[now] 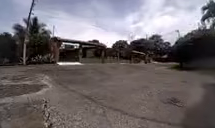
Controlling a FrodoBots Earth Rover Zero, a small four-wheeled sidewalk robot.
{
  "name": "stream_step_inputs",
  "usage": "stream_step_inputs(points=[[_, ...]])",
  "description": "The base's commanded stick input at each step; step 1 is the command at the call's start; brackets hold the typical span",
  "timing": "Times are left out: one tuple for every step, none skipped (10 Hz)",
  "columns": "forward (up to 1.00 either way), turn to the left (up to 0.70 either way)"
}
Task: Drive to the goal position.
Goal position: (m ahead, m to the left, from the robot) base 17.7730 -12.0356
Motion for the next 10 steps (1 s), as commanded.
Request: stream_step_inputs(points=[[0.50,-0.50],[0.50,-0.50],[0.50,-0.50],[0.50,-0.50],[0.50,-0.50],[0.50,-0.50],[0.50,-0.50],[0.50,-0.50],[0.50,-0.50],[0.50,-0.50]])
